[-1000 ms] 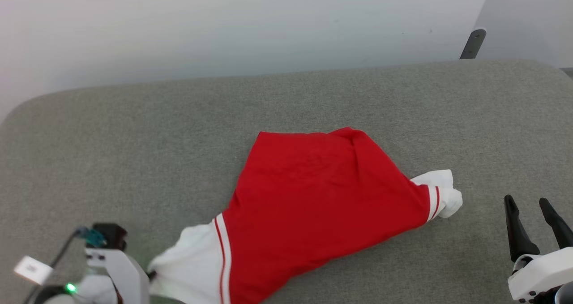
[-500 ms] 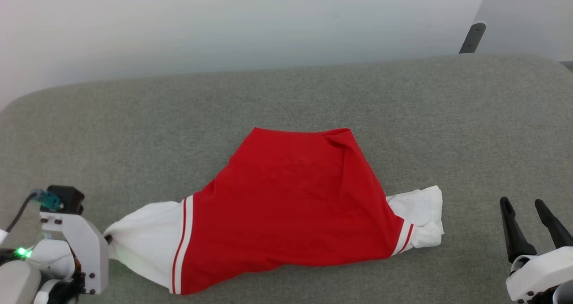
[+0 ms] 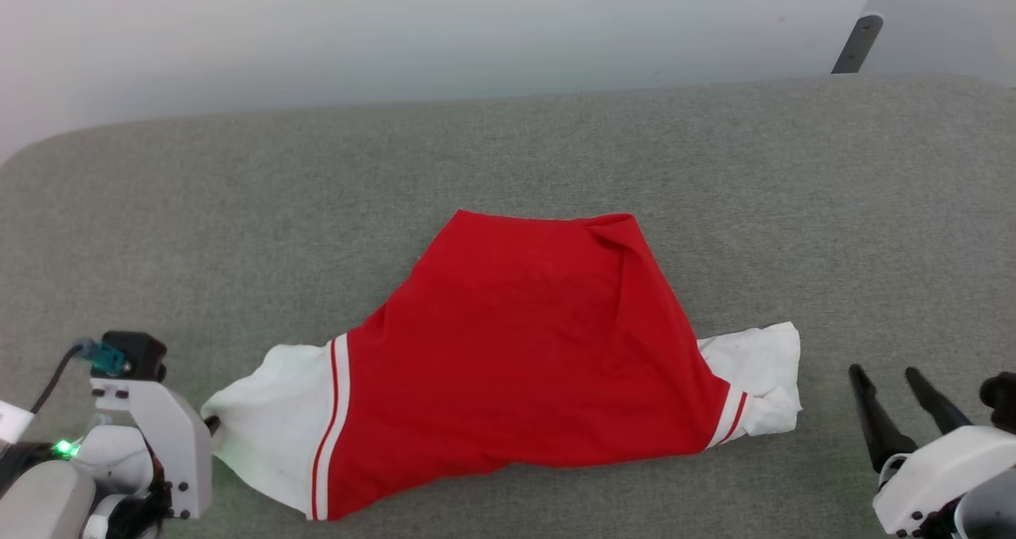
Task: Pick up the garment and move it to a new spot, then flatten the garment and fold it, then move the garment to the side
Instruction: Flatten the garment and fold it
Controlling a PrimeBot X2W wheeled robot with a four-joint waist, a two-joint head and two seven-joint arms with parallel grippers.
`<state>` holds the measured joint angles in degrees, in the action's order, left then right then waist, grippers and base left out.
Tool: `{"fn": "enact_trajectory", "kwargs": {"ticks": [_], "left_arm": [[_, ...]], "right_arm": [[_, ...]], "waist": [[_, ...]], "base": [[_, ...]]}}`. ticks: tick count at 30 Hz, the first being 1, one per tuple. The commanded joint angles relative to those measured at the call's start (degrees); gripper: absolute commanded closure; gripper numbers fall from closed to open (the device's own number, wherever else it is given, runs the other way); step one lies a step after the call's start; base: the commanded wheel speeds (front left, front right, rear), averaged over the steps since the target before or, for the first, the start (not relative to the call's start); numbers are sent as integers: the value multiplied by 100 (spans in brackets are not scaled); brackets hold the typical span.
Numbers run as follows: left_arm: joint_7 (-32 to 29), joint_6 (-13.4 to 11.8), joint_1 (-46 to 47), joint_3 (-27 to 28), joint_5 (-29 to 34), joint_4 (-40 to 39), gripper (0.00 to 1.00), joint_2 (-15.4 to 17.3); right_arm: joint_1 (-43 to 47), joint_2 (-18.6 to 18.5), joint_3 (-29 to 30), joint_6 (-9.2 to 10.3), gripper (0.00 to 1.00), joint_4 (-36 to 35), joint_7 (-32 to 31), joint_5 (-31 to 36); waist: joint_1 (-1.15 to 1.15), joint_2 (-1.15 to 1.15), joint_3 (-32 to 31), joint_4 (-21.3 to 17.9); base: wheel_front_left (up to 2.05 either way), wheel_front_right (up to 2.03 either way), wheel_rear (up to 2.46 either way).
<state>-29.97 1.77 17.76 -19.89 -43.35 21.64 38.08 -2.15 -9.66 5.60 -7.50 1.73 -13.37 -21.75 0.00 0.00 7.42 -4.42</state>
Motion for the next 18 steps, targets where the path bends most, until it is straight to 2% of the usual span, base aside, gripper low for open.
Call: {"fn": "enact_trajectory", "kwargs": {"ticks": [1,9,18], "left_arm": [[38,20,85,-17,-11,28,100,-35],[69,73,259,-125,19,96,100,-179],[84,136,514,-274,75,155,100,-343]], "right_arm": [[-109,-26,-16,1,0,68,-141,-89],[-498,5,-172,1,0,566,-1009,-256],[-1047,46,-289,1,0,1498,-1741,-24]], "waist": [[0,0,34,38],[0,0,152,190],[0,0,296,419]], "base": [[0,0,0],[0,0,0],[0,0,0]]}}
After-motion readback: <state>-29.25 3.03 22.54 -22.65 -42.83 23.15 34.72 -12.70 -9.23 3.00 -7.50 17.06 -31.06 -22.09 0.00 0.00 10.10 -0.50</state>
